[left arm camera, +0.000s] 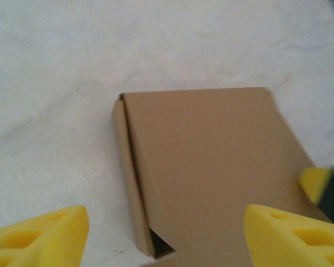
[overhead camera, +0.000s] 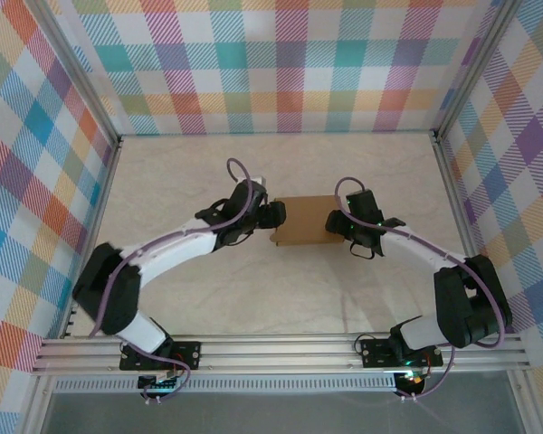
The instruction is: Fold the paper box
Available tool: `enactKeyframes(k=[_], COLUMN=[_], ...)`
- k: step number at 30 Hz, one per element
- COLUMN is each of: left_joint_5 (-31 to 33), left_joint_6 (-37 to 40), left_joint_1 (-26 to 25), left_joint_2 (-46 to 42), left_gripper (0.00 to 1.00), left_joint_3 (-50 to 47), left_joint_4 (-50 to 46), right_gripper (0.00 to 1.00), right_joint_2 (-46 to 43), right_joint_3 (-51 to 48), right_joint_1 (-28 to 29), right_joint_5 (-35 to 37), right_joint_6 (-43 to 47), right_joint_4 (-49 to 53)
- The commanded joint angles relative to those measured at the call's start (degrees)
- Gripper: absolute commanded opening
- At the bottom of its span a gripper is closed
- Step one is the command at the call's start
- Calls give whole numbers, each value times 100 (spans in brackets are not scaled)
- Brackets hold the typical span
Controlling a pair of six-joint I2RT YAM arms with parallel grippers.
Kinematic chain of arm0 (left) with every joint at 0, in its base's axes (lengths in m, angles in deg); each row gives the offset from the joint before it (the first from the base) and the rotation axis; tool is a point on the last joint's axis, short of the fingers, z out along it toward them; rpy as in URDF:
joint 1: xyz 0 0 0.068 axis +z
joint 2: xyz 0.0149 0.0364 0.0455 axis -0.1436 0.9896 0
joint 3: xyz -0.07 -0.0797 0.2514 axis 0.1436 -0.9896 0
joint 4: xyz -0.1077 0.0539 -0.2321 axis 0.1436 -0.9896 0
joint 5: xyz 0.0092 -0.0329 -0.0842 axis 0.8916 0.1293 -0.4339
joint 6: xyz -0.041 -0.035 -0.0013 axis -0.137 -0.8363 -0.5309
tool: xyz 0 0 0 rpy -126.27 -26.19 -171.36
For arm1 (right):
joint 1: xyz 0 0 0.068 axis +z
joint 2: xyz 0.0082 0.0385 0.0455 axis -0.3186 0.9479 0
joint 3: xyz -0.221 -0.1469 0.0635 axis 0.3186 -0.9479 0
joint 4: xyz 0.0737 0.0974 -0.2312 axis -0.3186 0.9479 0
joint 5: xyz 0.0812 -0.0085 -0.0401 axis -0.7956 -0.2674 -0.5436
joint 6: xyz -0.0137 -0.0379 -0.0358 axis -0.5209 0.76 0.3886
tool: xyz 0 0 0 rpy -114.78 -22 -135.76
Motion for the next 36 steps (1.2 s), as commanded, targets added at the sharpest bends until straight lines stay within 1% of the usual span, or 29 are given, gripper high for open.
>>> enactKeyframes(k=[1,7,10,12,14,20,23,26,29,31,34,36], left_joint_5=[-767,-1020,-1001,-1025,-1008,-877,-860,-816,-798,-743,-465,-564], left_joint_6=[-361,-414,-425,-444,-455,-443,-438,-425,-419,-417,-430,-469], left_joint_1=[190,337,362,390,408,409,408,408,408,401,344,338], left_joint_2=[512,1176,1344,1434,1496,1582,1508,1300,1074,887,596,656], left_gripper=[68,57,49,46,46,45,45,46,50,53,57,63], left_joint_3=[313,502,461,408,364,355,339,318,352,318,120,148], left_joint_4=[-441,-354,-314,-271,-235,-313,-322,-329,-366,-322,-32,63], right_gripper=[76,70,67,67,67,77,80,81,82,79,74,72], right_joint_2=[107,254,375,456,492,313,110,-100,-25,131,405,534], right_joint_3=[-107,-147,-138,-101,-56,129,183,125,90,90,84,77], right_joint_1=[-12,-16,-15,-20,-14,-28,-55,-158,-258,-276,-309,-337], right_joint_5=[127,172,180,139,61,-66,-123,-322,-499,-573,-580,-543], right_joint_6=[42,115,142,172,238,376,441,425,428,479,501,524], right_joint_4=[-2,1,-17,-4,16,144,189,40,-74,-93,-163,-197])
